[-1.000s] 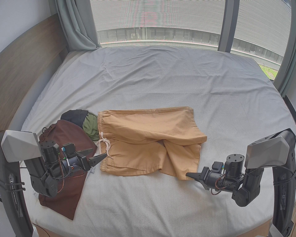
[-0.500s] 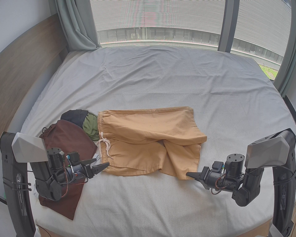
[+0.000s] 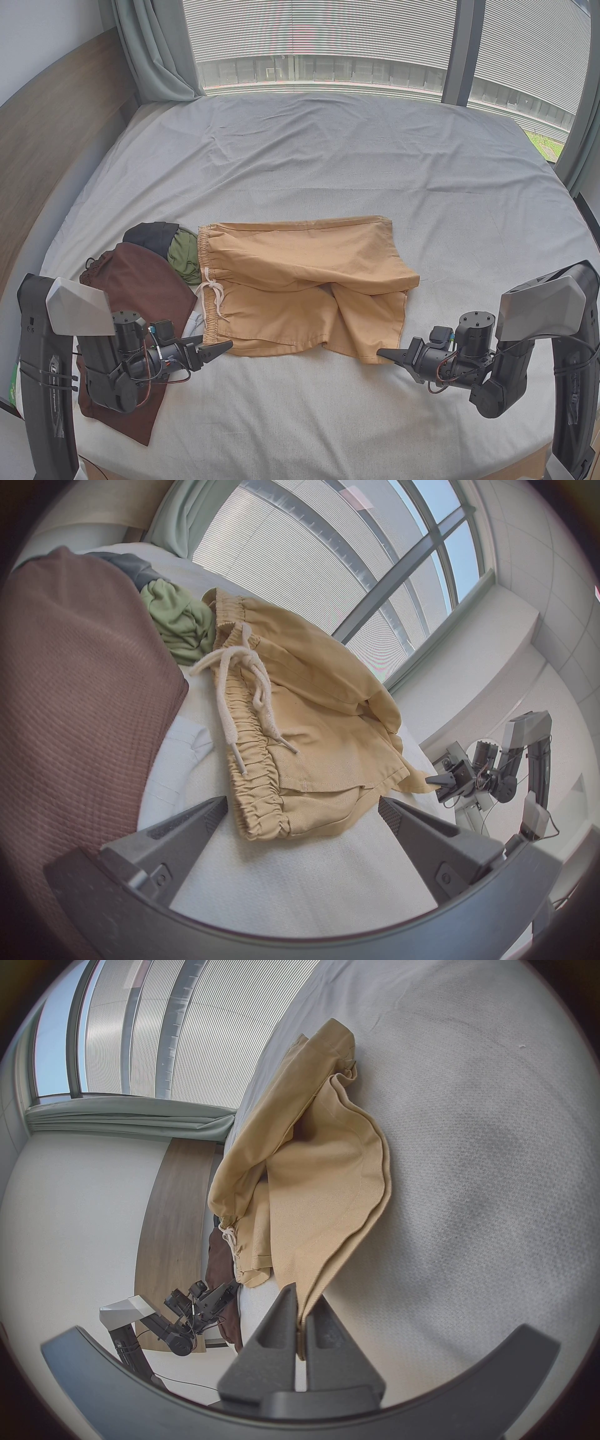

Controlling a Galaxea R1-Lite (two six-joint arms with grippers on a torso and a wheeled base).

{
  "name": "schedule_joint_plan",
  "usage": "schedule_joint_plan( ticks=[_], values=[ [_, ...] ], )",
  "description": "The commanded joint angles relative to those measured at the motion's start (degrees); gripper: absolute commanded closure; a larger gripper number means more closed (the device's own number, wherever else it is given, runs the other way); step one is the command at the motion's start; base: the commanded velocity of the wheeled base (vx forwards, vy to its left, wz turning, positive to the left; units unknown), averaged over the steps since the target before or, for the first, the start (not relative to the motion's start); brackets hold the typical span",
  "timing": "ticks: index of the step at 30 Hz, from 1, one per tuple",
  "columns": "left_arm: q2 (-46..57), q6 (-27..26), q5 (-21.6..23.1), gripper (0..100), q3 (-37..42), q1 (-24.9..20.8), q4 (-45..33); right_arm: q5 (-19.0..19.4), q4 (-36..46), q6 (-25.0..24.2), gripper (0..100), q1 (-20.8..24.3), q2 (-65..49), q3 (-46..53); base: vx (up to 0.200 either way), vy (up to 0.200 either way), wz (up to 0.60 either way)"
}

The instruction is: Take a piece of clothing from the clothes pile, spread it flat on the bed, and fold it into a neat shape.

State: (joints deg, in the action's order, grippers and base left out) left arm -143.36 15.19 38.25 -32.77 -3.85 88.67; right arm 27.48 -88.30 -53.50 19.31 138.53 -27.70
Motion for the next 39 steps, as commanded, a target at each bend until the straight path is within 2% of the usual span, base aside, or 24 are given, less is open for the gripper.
schedule_joint_plan(
  ticks=[1, 9, 10, 14, 18, 26, 31, 32, 39],
  values=[
    [-1.13, 1.77, -0.29, 0, -0.89, -0.45, -0.08, 0.03, -0.03, -0.02, 100, -0.06, 0.07, 0.01, 0.000, 0.000, 0.00],
    [-1.39, 2.30, -0.29, 0, -1.68, -0.45, -0.08, 0.03, -0.03, 0.07, 100, -0.06, 0.07, 0.01, 0.000, 0.000, 0.00],
    [-1.39, 2.30, -0.29, 100, -1.68, -0.45, -0.08, 0.03, -0.03, 0.07, 100, -0.06, 0.07, 0.01, 0.000, 0.000, 0.00],
    [-2.19, 2.21, -0.29, 100, -2.12, -0.45, -0.08, 0.03, -0.03, 1.03, 100, -0.24, -0.11, 0.63, 0.000, 0.000, 0.00],
    [-2.45, 2.12, -0.29, 100, -2.48, -0.37, -0.08, 0.03, -0.03, 4.64, 100, -0.41, -0.28, 2.03, 0.000, 0.000, 0.00],
    [3.53, 1.60, 0.51, 100, 3.41, 0.42, -0.08, 0.47, -0.03, 17.29, 100, -4.37, -1.78, 8.71, 0.000, 0.000, 0.00],
    [6.87, 1.86, 0.86, 100, 5.70, 1.92, -0.08, 0.47, -0.03, 22.65, 100, -5.69, -2.65, 11.61, 0.000, 0.000, 0.00],
    [7.57, 1.69, 2.09, 100, 6.93, 2.53, -0.08, 0.47, -0.03, 25.12, 100, -6.04, -2.74, 13.20, 0.000, 0.000, 0.00],
    [10.47, 1.16, 8.59, 100, 12.47, 4.64, -0.08, 0.56, -0.03, 30.74, 100, -7.18, -2.65, 16.27, 0.000, 0.000, 0.00]
  ],
)
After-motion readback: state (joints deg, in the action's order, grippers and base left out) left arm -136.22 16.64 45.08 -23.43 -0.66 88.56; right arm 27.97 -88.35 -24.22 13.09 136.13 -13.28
